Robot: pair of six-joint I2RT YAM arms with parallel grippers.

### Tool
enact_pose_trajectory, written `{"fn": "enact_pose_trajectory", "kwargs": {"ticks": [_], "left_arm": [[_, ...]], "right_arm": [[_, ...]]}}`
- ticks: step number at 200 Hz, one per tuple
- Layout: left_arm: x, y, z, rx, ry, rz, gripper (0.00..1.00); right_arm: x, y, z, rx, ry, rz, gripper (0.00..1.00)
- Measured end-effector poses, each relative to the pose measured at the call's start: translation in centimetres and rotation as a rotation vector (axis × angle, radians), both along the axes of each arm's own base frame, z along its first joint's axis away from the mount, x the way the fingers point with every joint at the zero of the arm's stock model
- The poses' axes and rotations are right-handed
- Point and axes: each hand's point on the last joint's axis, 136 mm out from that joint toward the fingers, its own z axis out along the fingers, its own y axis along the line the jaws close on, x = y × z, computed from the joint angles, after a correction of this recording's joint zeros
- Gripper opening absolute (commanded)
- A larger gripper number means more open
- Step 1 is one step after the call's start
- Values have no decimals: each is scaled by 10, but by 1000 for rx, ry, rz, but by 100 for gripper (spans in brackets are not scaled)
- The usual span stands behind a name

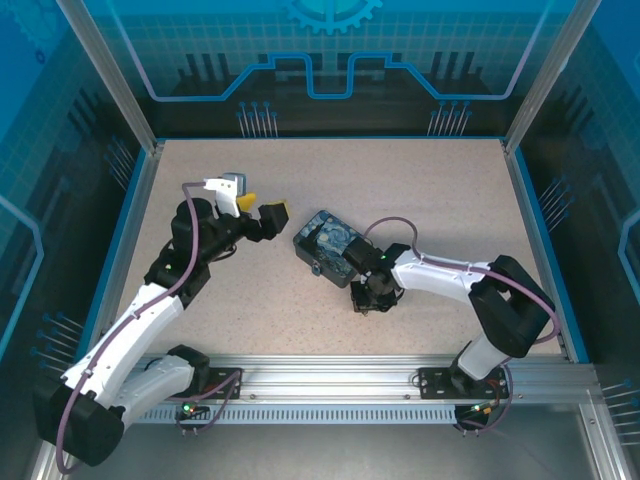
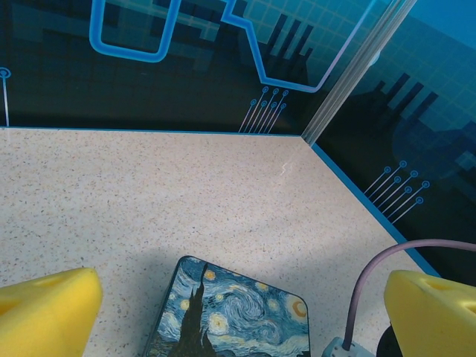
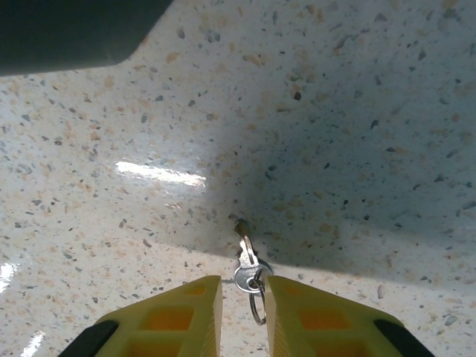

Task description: Unlock a padlock with a key

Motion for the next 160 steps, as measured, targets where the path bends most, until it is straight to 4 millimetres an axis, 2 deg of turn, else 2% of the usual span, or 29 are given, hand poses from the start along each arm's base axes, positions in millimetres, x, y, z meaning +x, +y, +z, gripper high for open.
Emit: {"fn": "enact_pose_trajectory", "kwargs": {"ticks": [72, 112, 160], "left_arm": [[0, 0, 0, 0, 0, 0, 99], [2, -1, -3, 3, 8, 0, 99], [2, -1, -4, 4, 11, 0, 99]], "right_arm": [[-6, -5, -3, -30, 25, 4, 23], [-7, -6, -4, -35, 30, 5, 28], [-8, -7, -8, -46, 41, 6, 26]]}}
